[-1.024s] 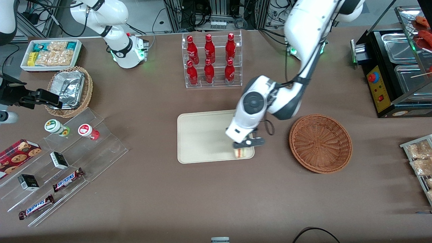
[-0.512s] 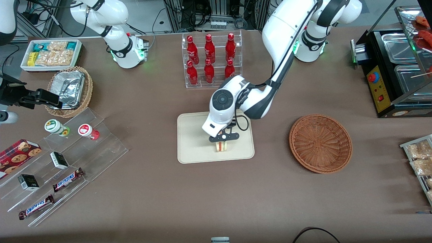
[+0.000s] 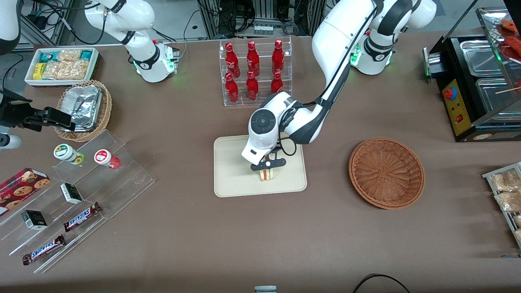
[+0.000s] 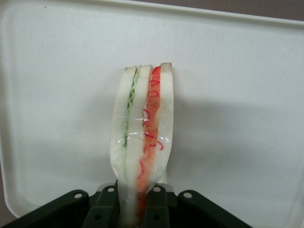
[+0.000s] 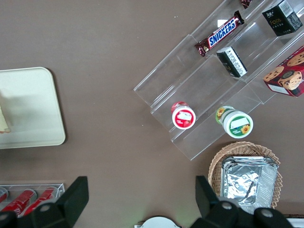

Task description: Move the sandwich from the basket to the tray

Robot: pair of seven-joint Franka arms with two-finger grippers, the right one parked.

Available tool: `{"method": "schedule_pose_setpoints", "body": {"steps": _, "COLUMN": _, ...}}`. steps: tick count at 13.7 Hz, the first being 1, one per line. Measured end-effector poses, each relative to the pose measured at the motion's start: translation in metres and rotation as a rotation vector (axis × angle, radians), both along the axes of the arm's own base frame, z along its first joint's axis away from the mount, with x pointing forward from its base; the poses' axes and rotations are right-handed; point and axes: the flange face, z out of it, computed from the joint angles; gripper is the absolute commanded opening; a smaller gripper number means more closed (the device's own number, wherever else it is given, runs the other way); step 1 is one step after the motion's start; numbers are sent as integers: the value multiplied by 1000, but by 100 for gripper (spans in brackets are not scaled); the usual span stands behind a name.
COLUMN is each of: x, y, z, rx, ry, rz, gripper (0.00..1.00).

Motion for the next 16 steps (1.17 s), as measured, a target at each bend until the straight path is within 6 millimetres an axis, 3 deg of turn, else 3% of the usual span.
{"method": "schedule_pose_setpoints", "body": {"steps": 3, "x": 2, "y": -2, "z": -1, "rx": -2, "ry": -3, "rz": 3, "gripper": 100}}
{"method": "schedule_pose_setpoints", "body": {"steps": 6, "x": 7, "y": -5, "z": 12, "rx": -19, "ry": -21, "rz": 5, "gripper": 100}}
{"method": "schedule_pose_setpoints", "body": {"steps": 8, "x": 11, "y": -7, "z": 32, "rx": -27, "ry": -32, "rz": 5, "gripper": 100}}
{"method": "schedule_pose_setpoints", "body": {"steps": 11, "x": 20, "y": 4, "z": 79, "rx": -22, "ry": -43, "rz": -34, "gripper": 100}}
{"method": "schedule_pose_setpoints", "body": {"steps": 13, "x": 34, "y": 27, "z": 112, "rx": -10, "ry": -40, "rz": -79, "gripper": 100}}
{"method": "schedule_pose_setpoints", "body": {"steps": 16, "x": 83, "y": 102, "z": 162, "rx": -16, "ry": -59, "rz": -56, "gripper": 100}}
